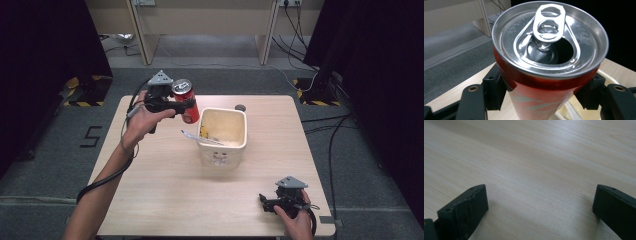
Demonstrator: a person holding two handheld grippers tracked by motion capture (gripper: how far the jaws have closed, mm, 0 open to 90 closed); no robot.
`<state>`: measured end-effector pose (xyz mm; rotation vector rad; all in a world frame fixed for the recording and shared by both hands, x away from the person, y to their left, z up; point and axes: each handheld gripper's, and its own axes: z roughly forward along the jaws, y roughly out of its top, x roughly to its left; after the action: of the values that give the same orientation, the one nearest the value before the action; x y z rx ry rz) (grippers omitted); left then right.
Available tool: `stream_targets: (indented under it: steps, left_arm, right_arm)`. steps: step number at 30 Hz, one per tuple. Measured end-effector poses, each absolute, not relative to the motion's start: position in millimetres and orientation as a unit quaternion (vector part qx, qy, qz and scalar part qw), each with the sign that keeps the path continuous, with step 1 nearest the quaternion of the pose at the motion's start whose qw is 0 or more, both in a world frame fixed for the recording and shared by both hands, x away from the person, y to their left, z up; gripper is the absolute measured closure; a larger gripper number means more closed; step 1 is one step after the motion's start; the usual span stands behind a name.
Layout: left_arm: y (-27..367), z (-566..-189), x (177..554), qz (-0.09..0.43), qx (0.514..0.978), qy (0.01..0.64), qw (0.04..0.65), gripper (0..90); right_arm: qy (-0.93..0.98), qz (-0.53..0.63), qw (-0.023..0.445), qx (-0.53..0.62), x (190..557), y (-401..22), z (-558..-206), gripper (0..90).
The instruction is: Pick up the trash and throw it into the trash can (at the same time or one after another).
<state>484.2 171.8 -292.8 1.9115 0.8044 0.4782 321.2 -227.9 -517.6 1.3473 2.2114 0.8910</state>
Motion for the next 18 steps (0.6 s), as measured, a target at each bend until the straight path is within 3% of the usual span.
stream_targets:
  steps: [18]
  left_arm:
    - [136.2, -298.3, 495.6, 0.171, 0.806, 0.300, 0.481, 34.4]
  right_arm:
    - [0.792, 0.319, 0.201, 0.481, 321.3, -228.0, -517.6, 0.3]
